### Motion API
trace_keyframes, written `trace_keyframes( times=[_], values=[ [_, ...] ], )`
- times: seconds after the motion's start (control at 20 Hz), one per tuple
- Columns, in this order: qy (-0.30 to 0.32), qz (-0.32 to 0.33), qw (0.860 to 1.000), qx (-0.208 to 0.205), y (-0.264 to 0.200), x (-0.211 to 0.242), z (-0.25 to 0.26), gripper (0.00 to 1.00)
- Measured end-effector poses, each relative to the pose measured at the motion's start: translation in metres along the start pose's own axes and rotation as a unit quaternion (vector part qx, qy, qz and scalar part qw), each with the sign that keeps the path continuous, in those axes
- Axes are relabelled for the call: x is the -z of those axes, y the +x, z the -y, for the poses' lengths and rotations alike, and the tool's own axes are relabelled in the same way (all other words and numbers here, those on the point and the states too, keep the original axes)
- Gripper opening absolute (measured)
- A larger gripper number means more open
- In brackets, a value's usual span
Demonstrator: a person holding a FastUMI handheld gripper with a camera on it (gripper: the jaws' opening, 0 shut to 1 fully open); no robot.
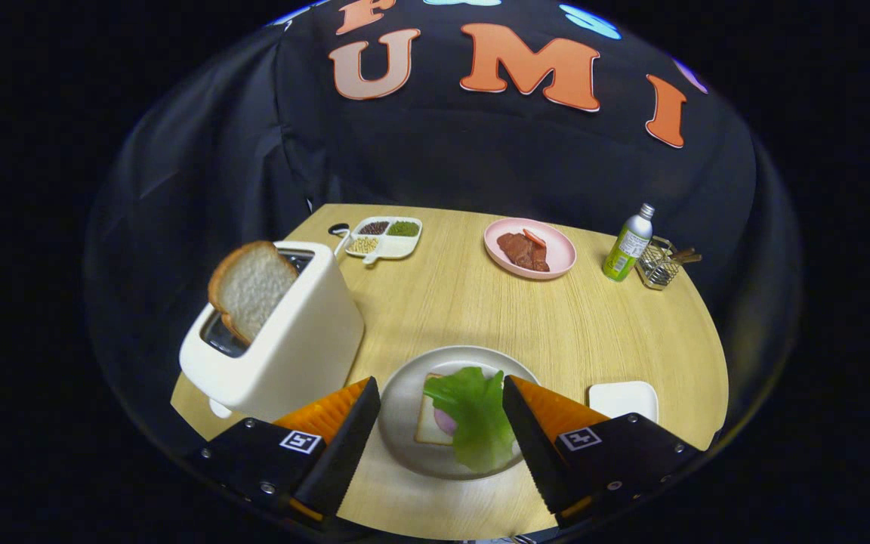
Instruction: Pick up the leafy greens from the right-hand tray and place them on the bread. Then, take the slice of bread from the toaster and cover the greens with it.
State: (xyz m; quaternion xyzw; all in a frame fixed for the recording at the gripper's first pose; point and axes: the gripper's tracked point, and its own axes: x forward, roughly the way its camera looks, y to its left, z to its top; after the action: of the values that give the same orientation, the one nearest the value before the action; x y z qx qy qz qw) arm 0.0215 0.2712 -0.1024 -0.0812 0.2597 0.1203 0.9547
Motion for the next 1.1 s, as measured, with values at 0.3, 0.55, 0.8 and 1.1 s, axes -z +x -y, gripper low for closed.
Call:
trace_keyframes(
  times=[0.3,0.55,0.8,1.1],
  values=[
    [0.001,0.024,0.999,-0.023,-0.016,-0.045,-0.056,0.98],
    [-0.021,0.042,0.998,-0.037,-0.017,-0.077,-0.103,0.98],
    [-0.035,0.04,0.997,-0.054,-0.002,-0.086,-0.147,0.98],
    [-0.042,0.018,0.999,-0.028,0.029,-0.072,-0.16,0.98]
  ],
)
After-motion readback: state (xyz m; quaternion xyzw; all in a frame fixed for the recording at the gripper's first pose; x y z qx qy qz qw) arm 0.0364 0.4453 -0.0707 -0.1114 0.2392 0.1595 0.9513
